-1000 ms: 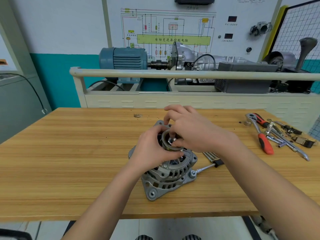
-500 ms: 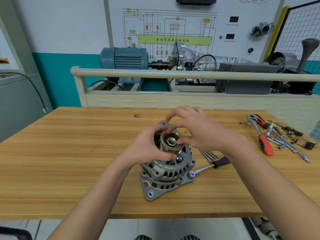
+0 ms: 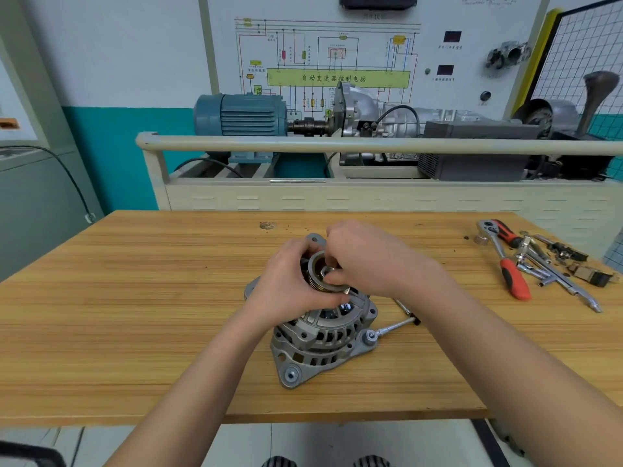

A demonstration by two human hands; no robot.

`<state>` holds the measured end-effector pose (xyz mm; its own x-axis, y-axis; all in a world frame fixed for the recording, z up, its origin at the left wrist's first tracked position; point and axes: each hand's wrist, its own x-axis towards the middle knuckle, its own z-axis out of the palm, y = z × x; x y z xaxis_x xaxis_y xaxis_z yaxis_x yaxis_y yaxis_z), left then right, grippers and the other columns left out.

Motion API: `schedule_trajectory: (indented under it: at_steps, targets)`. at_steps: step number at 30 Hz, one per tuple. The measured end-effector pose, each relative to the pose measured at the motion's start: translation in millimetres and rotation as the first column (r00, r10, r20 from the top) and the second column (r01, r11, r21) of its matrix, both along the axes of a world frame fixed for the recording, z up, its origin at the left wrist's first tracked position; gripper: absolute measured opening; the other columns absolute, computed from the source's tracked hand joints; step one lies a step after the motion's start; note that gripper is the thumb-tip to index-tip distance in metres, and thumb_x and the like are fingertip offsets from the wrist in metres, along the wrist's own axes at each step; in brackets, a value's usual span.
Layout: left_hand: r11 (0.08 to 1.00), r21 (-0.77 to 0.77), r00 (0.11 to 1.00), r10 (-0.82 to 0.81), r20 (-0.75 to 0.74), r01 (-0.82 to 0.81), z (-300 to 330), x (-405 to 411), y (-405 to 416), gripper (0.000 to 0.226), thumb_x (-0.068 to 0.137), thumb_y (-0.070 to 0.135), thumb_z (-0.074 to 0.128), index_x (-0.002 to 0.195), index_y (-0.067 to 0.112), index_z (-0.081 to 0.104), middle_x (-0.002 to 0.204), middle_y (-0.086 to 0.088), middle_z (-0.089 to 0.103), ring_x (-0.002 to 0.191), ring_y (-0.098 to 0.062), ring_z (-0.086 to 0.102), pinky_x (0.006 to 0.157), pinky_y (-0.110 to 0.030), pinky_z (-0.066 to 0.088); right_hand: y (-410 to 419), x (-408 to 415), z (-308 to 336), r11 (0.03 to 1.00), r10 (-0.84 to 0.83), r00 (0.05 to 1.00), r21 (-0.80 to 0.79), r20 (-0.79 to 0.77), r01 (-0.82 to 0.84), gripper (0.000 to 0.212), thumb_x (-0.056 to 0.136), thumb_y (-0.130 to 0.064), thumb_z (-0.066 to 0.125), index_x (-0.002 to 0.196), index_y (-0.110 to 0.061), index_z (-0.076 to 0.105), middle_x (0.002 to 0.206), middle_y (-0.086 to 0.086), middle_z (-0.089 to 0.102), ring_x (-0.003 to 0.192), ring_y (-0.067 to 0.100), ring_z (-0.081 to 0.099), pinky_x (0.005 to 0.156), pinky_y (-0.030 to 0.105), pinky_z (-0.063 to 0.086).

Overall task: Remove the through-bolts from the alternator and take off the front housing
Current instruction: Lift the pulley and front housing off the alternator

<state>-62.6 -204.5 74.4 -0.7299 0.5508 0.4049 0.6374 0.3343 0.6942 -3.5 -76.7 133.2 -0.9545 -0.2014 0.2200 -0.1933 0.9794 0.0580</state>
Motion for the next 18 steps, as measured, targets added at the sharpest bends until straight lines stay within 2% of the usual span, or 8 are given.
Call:
schedule_trajectory:
  at_steps: [2, 6, 9, 13, 16, 18]
  targets:
    - [1.000, 0.008, 1.000, -0.018, 0.009, 0.018, 1, 0, -1, 0.052, 0.055, 0.025, 0.091, 0.097, 0.023, 0.061, 0.097, 0.003, 0.063, 0.091, -0.013, 0.058, 0.080, -0.036, 0.049, 3, -1, 2, 0.999, 0.033, 0.998, 0.010, 0.050, -0.033, 0.028, 0.086, -0.022, 0.067, 0.069, -0.024, 0.045, 0.078, -0.006, 0.045, 0.080, 0.018, 0.049, 0.063, 0.025, 0.034]
    - [0.998, 0.024, 0.998, -0.062, 0.027, 0.061, 1, 0, -4, 0.052, 0.056, 0.020, 0.089, 0.102, 0.019, 0.065, 0.096, 0.002, 0.067, 0.092, -0.015, 0.061, 0.083, -0.042, 0.049, 10, -3, 4, 0.996, 0.086, 0.991, -0.001, 0.103, -0.087, 0.008, 0.087, -0.023, 0.066, 0.089, -0.016, 0.064, 0.080, -0.011, 0.037, 0.080, 0.014, 0.044, 0.058, 0.019, 0.030]
    - [0.993, 0.030, 0.992, -0.115, 0.046, 0.114, 2, -2, -6, 0.052, 0.057, 0.018, 0.089, 0.104, 0.018, 0.067, 0.095, 0.002, 0.069, 0.091, -0.015, 0.063, 0.083, -0.042, 0.050, 12, -7, 6, 0.994, 0.107, 0.986, -0.001, 0.130, -0.107, 0.020, 0.087, -0.022, 0.066, 0.107, -0.016, 0.067, 0.082, -0.015, 0.033, 0.081, 0.010, 0.042, 0.061, 0.019, 0.031]
    - [0.986, 0.035, 0.983, -0.166, 0.080, 0.164, 3, -6, -8, 0.053, 0.059, 0.011, 0.088, 0.108, 0.020, 0.068, 0.094, 0.005, 0.072, 0.089, -0.010, 0.066, 0.083, -0.036, 0.052, 19, -6, 11, 0.988, 0.131, 0.983, -0.102, 0.131, -0.118, 0.024, 0.085, -0.014, 0.069, 0.108, -0.021, 0.070, 0.082, -0.014, 0.042, 0.079, 0.008, 0.045, 0.066, 0.020, 0.035]
    - [0.990, 0.037, 0.985, -0.142, 0.094, 0.139, 3, -6, -6, 0.064, 0.054, 0.023, 0.092, 0.112, 0.024, 0.064, 0.101, 0.010, 0.070, 0.096, -0.004, 0.064, 0.088, -0.035, 0.052, 26, -2, 14, 0.965, 0.096, 0.994, -0.248, 0.049, -0.081, 0.022, 0.079, -0.021, 0.077, 0.101, -0.022, 0.073, 0.080, -0.012, 0.050, 0.074, 0.004, 0.048, 0.064, 0.018, 0.036]
    - [0.996, 0.038, 0.993, -0.090, 0.080, 0.087, 2, -4, -2, 0.070, 0.049, 0.035, 0.093, 0.111, 0.025, 0.062, 0.103, 0.012, 0.067, 0.097, -0.004, 0.062, 0.088, -0.036, 0.052, 25, -1, 10, 0.967, 0.063, 0.996, -0.249, 0.058, -0.046, 0.025, 0.078, -0.027, 0.078, 0.101, -0.019, 0.073, 0.080, -0.008, 0.054, 0.075, 0.008, 0.052, 0.062, 0.020, 0.038]
